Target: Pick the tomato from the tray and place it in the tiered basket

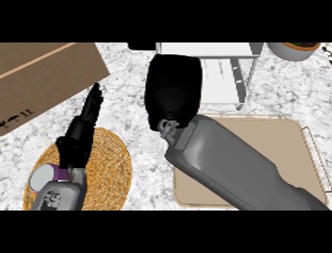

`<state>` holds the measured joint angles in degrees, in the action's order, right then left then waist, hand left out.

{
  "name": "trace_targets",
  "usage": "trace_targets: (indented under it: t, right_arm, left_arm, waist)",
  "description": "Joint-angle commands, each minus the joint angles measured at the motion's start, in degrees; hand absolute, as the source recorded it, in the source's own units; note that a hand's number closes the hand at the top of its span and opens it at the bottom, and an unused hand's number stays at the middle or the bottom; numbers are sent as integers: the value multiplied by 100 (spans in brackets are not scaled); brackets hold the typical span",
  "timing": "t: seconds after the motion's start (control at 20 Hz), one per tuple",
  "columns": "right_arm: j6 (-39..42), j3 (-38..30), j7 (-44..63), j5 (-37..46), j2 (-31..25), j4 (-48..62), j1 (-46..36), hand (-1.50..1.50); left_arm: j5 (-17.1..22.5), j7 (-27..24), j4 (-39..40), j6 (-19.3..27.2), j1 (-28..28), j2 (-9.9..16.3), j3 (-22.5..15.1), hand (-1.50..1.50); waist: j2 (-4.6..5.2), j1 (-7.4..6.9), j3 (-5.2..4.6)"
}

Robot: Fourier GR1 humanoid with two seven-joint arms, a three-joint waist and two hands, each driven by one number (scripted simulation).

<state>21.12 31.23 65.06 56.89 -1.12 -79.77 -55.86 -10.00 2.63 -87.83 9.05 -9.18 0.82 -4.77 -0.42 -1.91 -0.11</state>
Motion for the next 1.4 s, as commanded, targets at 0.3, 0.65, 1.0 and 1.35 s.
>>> trace_targets:
  t: [0.3,0.65,1.0,1.35]
  right_arm:
    - [207,-1138,1262,-652,106,471,-1581,150]
    - [-488,-1702,677,-564,108,1737,-2236,150]
    - [-920,-2080,-157,71,-155,2792,-2330,150]
    - [-1208,-2259,-742,452,-316,3583,-2448,150]
  left_arm:
    - [48,57,-6,-66,-145,56,69,0]
    - [49,107,-110,-112,-121,128,66,0]
    - [42,333,-293,-32,-139,43,54,0]
    - [87,211,-307,-59,-25,68,119,0]
  waist:
    - [29,58,3]
    - [63,-3,2]
    - [79,54,6]
    - [60,82,7]
